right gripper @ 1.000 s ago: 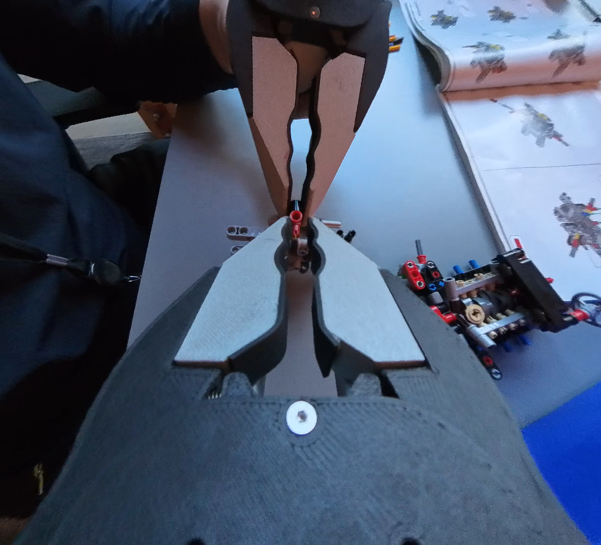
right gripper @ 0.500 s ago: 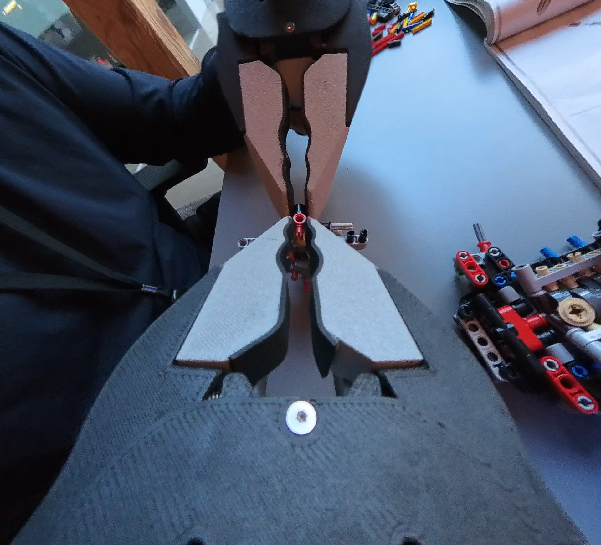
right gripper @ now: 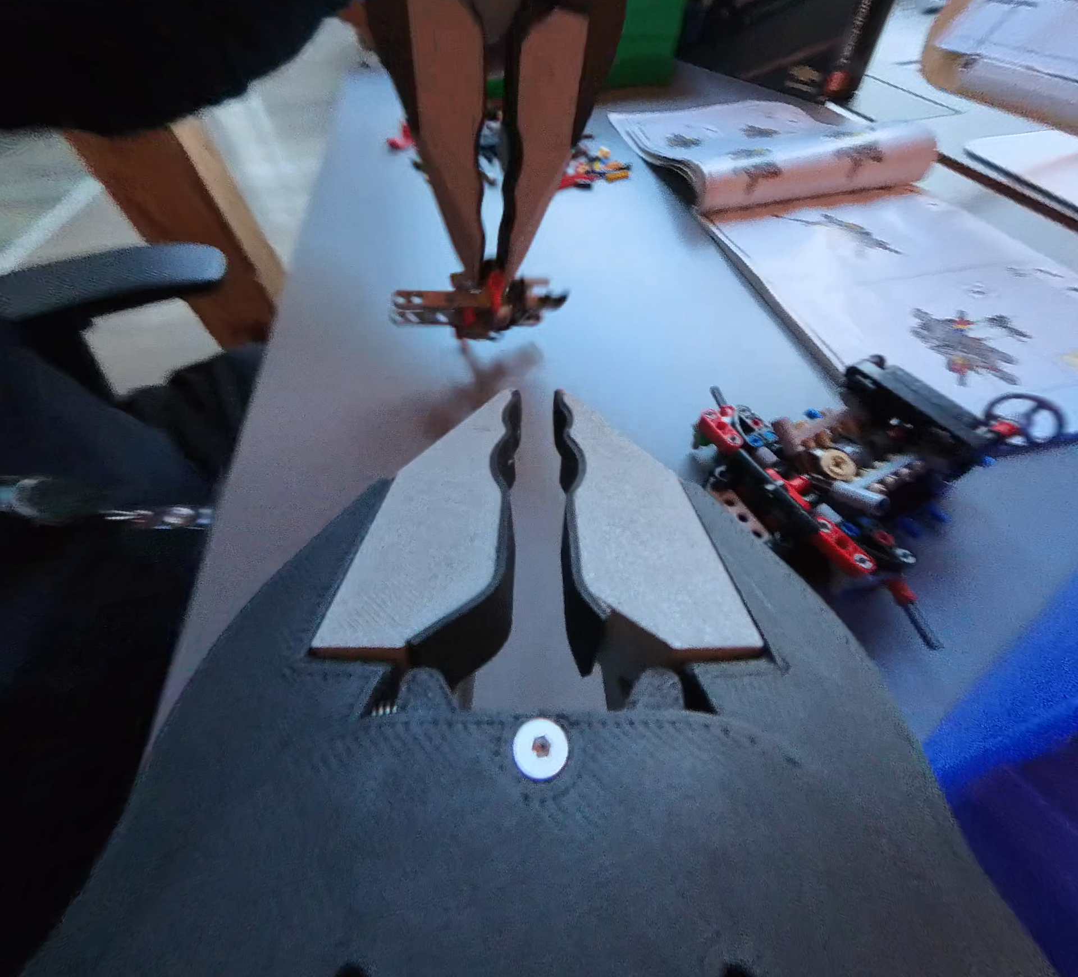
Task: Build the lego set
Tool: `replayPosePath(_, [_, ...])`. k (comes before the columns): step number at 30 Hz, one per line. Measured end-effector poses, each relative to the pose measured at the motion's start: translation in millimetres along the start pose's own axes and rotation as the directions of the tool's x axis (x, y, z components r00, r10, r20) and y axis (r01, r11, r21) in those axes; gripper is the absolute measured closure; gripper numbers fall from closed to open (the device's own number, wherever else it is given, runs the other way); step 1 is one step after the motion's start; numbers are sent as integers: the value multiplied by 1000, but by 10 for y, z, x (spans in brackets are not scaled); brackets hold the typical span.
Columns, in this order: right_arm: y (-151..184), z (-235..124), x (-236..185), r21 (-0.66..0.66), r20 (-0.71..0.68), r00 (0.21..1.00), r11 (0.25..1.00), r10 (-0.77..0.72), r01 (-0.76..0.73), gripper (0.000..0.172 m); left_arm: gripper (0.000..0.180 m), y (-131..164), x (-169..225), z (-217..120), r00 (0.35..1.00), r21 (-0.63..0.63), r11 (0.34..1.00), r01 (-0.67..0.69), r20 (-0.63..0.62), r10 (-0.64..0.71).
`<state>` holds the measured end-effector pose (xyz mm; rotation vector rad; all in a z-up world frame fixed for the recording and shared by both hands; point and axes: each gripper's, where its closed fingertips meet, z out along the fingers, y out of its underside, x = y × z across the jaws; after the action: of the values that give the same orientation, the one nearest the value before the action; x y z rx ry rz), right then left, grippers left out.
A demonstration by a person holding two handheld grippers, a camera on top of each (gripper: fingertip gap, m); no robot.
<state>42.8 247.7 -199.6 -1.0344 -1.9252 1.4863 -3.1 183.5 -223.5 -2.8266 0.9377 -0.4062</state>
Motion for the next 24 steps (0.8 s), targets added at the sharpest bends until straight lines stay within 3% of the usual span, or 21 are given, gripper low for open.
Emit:
replayPosePath(1, [27,7,21,-20,-30,999,999,-25,25,159,173,-46,-7,150,1000,-14,1000,-7,9,7])
replayPosePath(3, [5,-15,49,-20,-80,994,997,-74,72,156,147,-86,30,298,1000,-37,999,-5,-4,5])
replayPosePath(5, [-19,-82,102,-7,-147,981,992,-129,129,157,139,-129,-57,111,998,-3,1000,14,59,-14])
replayPosePath(9, [-141,-228,146,66,-211,966,984,-151,168,159,131,-334,-198,-943,973,266,963,50,204,-107])
replayPosePath(12, [-191,-255,179,93,-240,959,980,-150,177,159,130,-397,-212,-1777,928,521,853,-1,318,-193])
replayPosePath(14, [-176,-230,182,83,-244,957,980,-157,182,159,134,-326,-193,-2031,911,644,765,-24,329,-249])
replayPosePath(16, [-155,-194,176,67,-246,955,980,-166,188,160,135,-176,-259,-1949,904,706,708,-28,320,-284])
replayPosePath(20, [-149,-123,156,53,-251,949,976,-190,209,161,132,179,-646,-1203,899,759,650,33,262,-352])
replayPosePath(24, [-136,1,152,43,-241,950,976,-196,212,163,131,340,-969,-691,892,861,507,37,200,-406])
